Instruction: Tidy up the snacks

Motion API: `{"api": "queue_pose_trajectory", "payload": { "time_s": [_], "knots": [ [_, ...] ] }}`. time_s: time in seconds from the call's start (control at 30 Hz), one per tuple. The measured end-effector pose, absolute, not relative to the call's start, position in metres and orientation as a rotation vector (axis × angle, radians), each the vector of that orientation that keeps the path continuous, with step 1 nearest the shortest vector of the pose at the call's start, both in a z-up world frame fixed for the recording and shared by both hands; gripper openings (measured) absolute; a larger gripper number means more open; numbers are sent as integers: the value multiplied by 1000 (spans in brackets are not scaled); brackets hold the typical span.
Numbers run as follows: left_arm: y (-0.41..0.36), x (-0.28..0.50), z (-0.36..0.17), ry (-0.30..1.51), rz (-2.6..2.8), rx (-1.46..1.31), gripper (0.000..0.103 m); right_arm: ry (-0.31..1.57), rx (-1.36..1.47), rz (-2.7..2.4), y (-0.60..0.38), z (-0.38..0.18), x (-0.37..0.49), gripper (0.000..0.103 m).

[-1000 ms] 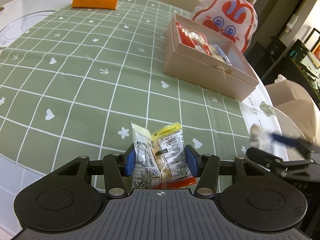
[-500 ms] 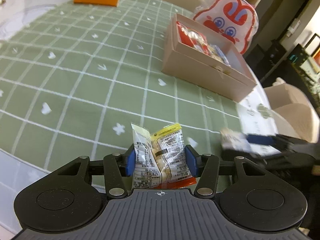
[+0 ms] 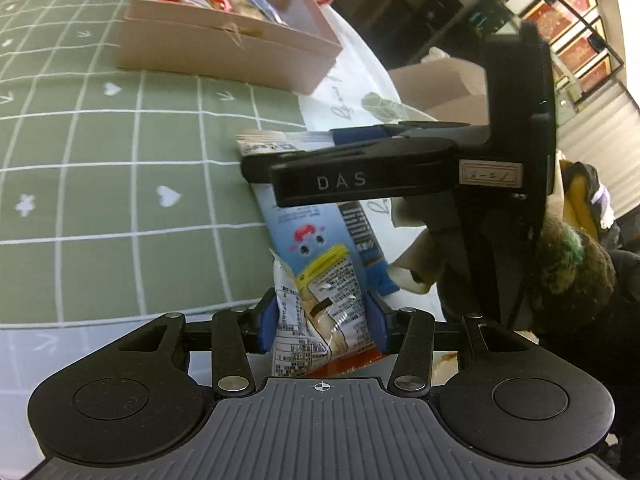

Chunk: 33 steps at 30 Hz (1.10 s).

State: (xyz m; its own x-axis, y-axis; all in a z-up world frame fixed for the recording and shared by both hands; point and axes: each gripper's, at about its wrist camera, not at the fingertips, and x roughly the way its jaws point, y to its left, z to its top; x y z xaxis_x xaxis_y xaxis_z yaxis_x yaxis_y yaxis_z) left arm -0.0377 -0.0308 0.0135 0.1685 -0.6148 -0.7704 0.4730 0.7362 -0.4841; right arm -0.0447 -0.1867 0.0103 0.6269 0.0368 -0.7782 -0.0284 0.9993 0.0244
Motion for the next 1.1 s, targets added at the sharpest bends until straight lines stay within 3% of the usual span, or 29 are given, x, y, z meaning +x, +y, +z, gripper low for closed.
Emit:
{"api": "queue_pose_trajectory", "payload": {
  "time_s": [0.33, 0.5, 0.7, 1.1],
  "knots": [
    [-50, -32, 10, 1152, -680, -97, 50, 763, 43, -76, -195, 41, -81, 96],
    [-36, -34, 20, 1133, -638, -120, 49, 804, 121, -94, -207, 28, -101, 96],
    [5, -31, 37, 1075, -476, -153, 49, 717, 55, -108, -193, 16, -127, 96],
    [39, -32, 48, 1034, -349, -220, 49, 804, -25, -114, -151, -9, -102, 96]
  ]
}}
